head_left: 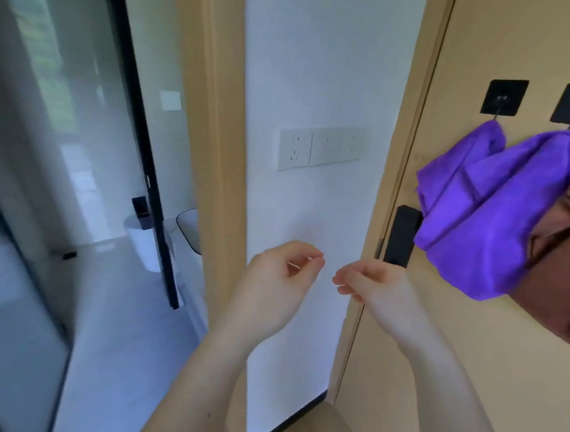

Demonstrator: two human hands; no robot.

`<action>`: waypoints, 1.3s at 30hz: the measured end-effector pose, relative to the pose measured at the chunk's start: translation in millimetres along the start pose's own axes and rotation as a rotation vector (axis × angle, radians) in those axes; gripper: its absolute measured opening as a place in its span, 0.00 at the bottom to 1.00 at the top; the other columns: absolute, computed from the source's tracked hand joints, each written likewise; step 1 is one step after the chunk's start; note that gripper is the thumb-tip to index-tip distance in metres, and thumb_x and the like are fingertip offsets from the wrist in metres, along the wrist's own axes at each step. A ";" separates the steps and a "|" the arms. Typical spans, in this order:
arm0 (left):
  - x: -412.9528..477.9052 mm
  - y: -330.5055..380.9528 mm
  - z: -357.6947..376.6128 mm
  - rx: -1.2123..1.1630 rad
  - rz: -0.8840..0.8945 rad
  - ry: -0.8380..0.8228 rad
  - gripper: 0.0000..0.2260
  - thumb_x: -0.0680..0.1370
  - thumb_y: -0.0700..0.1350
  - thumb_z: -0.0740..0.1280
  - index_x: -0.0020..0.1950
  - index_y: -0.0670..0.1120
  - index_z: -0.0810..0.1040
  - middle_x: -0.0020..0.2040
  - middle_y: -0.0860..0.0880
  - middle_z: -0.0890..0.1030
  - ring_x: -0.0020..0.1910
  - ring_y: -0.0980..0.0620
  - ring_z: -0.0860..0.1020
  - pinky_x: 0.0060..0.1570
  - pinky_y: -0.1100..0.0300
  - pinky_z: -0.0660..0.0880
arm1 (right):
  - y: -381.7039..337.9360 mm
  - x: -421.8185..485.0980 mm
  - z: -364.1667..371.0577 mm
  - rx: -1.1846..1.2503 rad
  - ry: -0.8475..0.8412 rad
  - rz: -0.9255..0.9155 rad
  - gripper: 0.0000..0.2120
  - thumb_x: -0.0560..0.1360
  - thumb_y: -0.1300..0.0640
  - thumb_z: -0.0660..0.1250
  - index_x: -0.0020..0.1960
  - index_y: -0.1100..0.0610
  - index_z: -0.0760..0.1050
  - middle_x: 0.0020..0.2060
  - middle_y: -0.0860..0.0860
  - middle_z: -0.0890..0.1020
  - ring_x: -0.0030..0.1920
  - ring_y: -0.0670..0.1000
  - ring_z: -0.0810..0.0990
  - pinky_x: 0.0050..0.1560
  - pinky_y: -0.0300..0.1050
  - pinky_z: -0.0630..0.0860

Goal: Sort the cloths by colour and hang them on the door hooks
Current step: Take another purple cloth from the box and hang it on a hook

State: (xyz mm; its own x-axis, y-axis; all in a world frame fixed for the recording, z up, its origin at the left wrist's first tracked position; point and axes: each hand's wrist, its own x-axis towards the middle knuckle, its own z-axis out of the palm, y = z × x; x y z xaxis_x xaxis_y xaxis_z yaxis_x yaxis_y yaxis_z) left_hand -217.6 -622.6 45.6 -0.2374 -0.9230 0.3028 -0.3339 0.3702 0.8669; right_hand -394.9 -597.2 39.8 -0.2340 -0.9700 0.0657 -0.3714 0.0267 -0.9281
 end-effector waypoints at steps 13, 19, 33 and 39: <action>-77.3 -78.2 -142.8 0.156 -0.307 0.425 0.07 0.81 0.50 0.67 0.46 0.57 0.83 0.41 0.62 0.83 0.45 0.61 0.81 0.47 0.59 0.77 | -49.9 22.6 191.5 -0.044 -0.484 -0.171 0.08 0.78 0.54 0.69 0.42 0.47 0.85 0.40 0.46 0.87 0.47 0.47 0.86 0.64 0.53 0.78; -104.8 -101.3 -191.5 0.242 -0.435 0.679 0.07 0.81 0.50 0.68 0.45 0.56 0.83 0.42 0.59 0.85 0.47 0.56 0.83 0.56 0.51 0.79 | -67.0 34.7 282.0 -0.105 -0.788 -0.299 0.08 0.76 0.54 0.69 0.42 0.55 0.84 0.40 0.54 0.86 0.49 0.58 0.84 0.54 0.55 0.79; -189.8 -120.2 -217.8 0.421 -0.870 1.053 0.07 0.82 0.53 0.65 0.48 0.57 0.82 0.41 0.59 0.83 0.46 0.60 0.81 0.50 0.58 0.77 | -82.9 -4.4 417.5 -0.043 -1.322 -0.465 0.09 0.77 0.52 0.67 0.42 0.51 0.83 0.39 0.45 0.86 0.48 0.51 0.84 0.59 0.55 0.79; -248.5 -114.4 -219.1 0.409 -0.989 1.261 0.07 0.82 0.55 0.64 0.49 0.60 0.82 0.42 0.63 0.83 0.46 0.62 0.81 0.51 0.59 0.78 | -97.7 -64.3 455.2 -0.050 -1.550 -0.574 0.09 0.80 0.53 0.66 0.44 0.50 0.84 0.41 0.45 0.86 0.48 0.46 0.83 0.54 0.45 0.78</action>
State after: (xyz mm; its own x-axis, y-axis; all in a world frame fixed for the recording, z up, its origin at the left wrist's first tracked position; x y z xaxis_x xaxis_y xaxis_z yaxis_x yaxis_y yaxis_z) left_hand 79.4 -458.6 -42.0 0.9740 -0.2256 0.0195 -0.1465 -0.5618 0.8142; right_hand 65.5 -647.3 -40.6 0.9857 -0.1579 -0.0593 -0.1214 -0.4202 -0.8993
